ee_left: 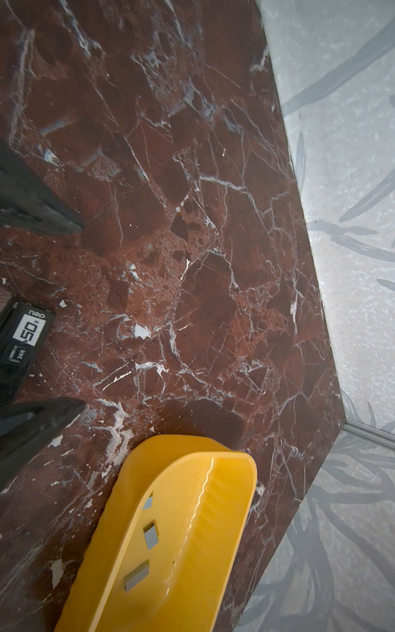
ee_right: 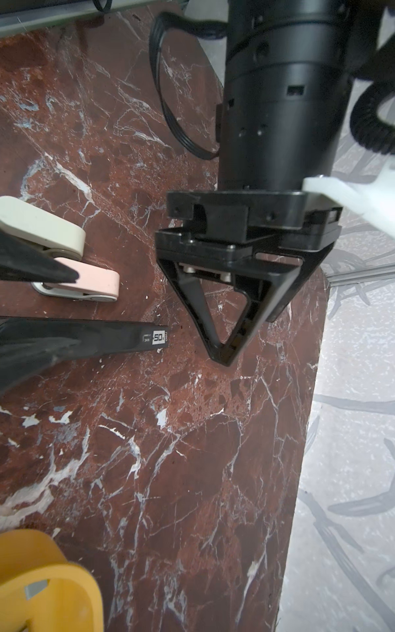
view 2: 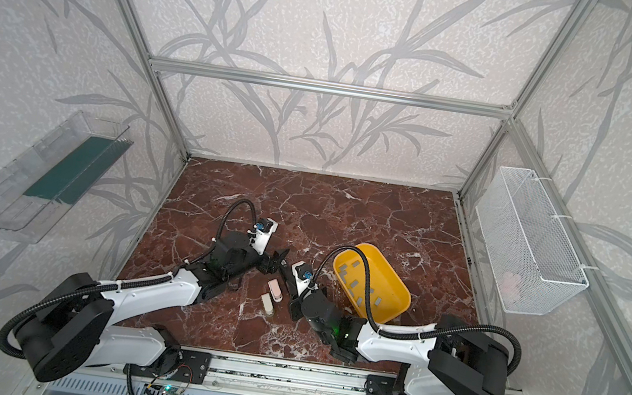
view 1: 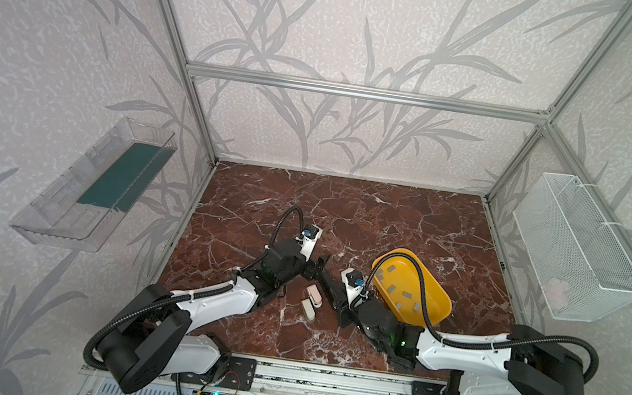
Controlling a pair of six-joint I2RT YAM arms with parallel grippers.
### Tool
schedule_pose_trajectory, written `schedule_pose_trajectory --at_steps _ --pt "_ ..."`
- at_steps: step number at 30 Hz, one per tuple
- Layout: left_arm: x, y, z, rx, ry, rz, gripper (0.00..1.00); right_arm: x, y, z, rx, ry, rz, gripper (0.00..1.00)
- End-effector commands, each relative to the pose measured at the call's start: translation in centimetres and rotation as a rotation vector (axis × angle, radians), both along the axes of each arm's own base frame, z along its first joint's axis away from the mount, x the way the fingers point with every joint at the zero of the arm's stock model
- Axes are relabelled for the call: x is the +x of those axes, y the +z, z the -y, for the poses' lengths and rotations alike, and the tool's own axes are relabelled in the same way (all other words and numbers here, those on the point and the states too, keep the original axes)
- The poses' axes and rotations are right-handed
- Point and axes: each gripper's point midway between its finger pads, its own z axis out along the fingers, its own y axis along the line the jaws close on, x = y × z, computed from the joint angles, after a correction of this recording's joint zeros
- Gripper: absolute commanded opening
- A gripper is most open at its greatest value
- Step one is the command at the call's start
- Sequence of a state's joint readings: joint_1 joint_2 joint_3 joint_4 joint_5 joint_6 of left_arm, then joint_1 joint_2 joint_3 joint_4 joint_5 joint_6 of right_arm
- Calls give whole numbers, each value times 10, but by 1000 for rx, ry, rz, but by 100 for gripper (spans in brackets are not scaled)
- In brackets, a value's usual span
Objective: Load the staples into the stapler
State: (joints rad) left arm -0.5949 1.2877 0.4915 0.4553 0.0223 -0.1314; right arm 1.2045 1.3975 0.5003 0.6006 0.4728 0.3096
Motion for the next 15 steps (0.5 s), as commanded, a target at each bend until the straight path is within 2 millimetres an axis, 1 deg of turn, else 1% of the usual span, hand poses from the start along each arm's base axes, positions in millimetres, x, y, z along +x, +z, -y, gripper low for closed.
schedule_pose_trajectory --at_steps 1,3,7,10,15 --pt "9 -1 -7 -39 97 -45 71 4 -18 4 -92 -40 -28 28" --pt "11 -6 -9 -48 119 -66 68 6 -22 3 -108 -49 -35 28" --pt "10 -10 -4 -82 114 -101 60 9 -30 0 -124 -62 -46 27" --pt "10 -14 -3 -112 125 -123 60 11 -37 1 -139 -71 -52 26" --pt "9 -20 0 -163 135 -154 52 12 -49 2 -156 -83 -65 26"
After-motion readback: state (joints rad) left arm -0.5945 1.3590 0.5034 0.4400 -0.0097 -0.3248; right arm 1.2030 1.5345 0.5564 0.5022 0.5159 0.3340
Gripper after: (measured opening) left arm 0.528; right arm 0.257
